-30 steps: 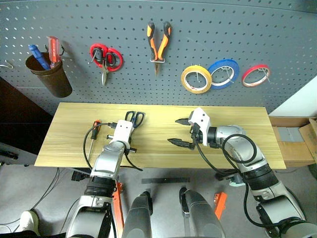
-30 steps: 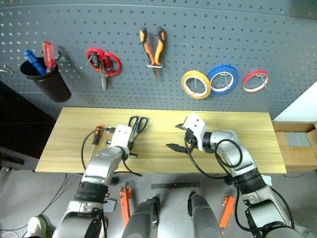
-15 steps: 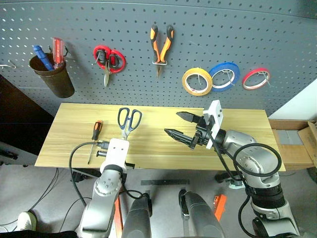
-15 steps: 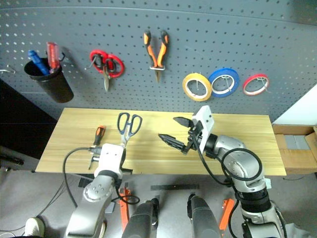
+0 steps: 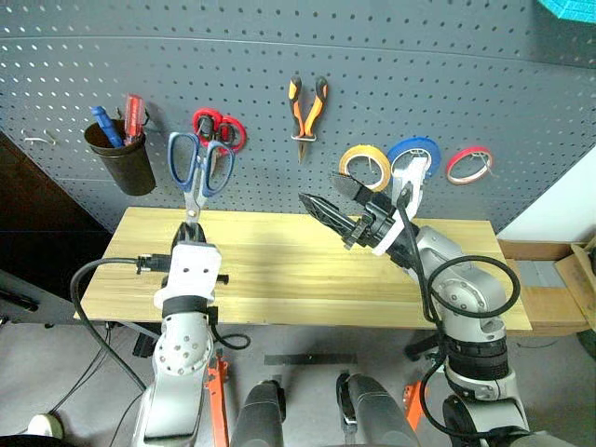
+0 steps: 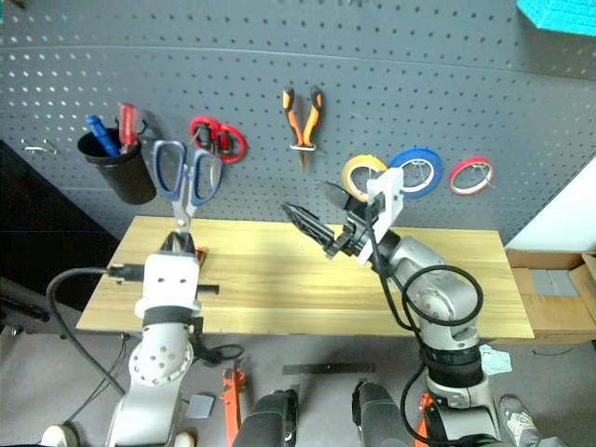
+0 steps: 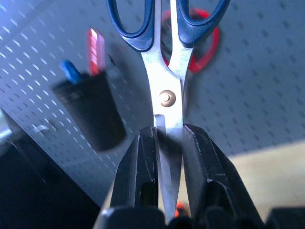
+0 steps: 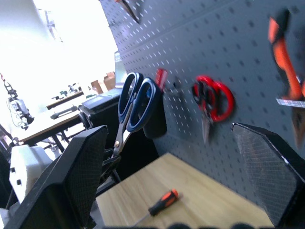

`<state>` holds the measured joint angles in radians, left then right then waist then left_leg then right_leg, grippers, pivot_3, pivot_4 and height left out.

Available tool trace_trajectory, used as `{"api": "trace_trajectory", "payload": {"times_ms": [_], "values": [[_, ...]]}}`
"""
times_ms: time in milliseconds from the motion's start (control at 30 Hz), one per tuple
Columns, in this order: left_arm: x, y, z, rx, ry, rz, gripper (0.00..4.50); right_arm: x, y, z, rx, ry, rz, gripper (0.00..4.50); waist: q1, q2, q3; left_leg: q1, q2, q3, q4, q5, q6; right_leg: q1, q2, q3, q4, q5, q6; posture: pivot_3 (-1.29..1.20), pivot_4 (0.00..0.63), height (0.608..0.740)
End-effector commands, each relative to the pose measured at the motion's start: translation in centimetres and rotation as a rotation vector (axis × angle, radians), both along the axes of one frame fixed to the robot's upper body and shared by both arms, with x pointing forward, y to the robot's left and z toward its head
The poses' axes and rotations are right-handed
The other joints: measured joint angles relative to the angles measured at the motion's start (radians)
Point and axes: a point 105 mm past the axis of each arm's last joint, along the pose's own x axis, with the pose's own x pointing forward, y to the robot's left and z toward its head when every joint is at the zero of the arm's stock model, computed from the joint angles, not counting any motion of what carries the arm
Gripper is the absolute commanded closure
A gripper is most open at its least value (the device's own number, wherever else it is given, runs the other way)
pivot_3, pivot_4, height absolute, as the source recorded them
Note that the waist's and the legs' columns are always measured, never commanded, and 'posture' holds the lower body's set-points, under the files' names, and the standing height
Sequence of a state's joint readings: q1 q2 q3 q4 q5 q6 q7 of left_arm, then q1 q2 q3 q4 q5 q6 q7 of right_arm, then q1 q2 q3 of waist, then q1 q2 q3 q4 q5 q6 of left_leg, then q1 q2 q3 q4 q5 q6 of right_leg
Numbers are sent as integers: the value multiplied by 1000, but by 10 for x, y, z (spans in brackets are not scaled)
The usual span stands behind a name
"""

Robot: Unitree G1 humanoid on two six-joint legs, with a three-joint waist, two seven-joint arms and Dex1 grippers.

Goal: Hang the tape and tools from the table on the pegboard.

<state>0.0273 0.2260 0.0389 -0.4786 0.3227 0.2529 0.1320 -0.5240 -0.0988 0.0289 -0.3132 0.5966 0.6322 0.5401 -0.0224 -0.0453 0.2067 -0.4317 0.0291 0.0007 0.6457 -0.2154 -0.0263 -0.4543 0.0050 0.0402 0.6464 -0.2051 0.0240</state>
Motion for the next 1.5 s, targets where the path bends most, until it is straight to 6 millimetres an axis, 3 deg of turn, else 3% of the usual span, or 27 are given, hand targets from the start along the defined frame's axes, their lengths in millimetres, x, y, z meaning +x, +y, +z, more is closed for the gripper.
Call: {"api": "trace_trajectory", "payload": {"times_ms": [33,267,400,967,1167,1333,1500], "values": [[7,5,15,16,-60,-18,4084,0,2,11,4,-63,-9,0,0,-1,-9,0,0,0,0,0,0,0,1,0,0,0,0,74,104,740],[22,11,13,-15,-37,-73,4084,4,3,14,-8,-83,-27,0,-1,-3,-17,15,1,1,0,0,0,13,2,1,0,1,-1,63,99,740],[34,3,-1,-89,19,-158,4084,5,2,13,-23,-91,-43,0,-2,-3,-24,15,1,1,0,0,0,13,3,1,0,1,-1,45,102,740],[68,14,-5,-178,34,-166,4084,5,2,13,-34,-96,-56,0,-3,-4,-35,16,0,1,1,0,0,14,4,1,2,2,-2,31,107,740],[83,3,-23,-207,116,-218,4084,6,1,11,-40,-93,-68,0,-3,-4,-36,16,0,1,1,0,0,14,5,1,2,2,-2,24,108,740],[87,2,-23,-199,114,-214,4084,5,0,11,-45,-95,-74,0,-4,-4,-36,16,0,1,1,0,0,14,5,1,2,5,-7,8,107,740],[86,0,-22,-193,108,-219,2462,5,-1,10,-51,-94,-82,0,-4,-4,-37,16,0,1,1,0,0,14,5,1,2,5,-7,2,106,740]]}}
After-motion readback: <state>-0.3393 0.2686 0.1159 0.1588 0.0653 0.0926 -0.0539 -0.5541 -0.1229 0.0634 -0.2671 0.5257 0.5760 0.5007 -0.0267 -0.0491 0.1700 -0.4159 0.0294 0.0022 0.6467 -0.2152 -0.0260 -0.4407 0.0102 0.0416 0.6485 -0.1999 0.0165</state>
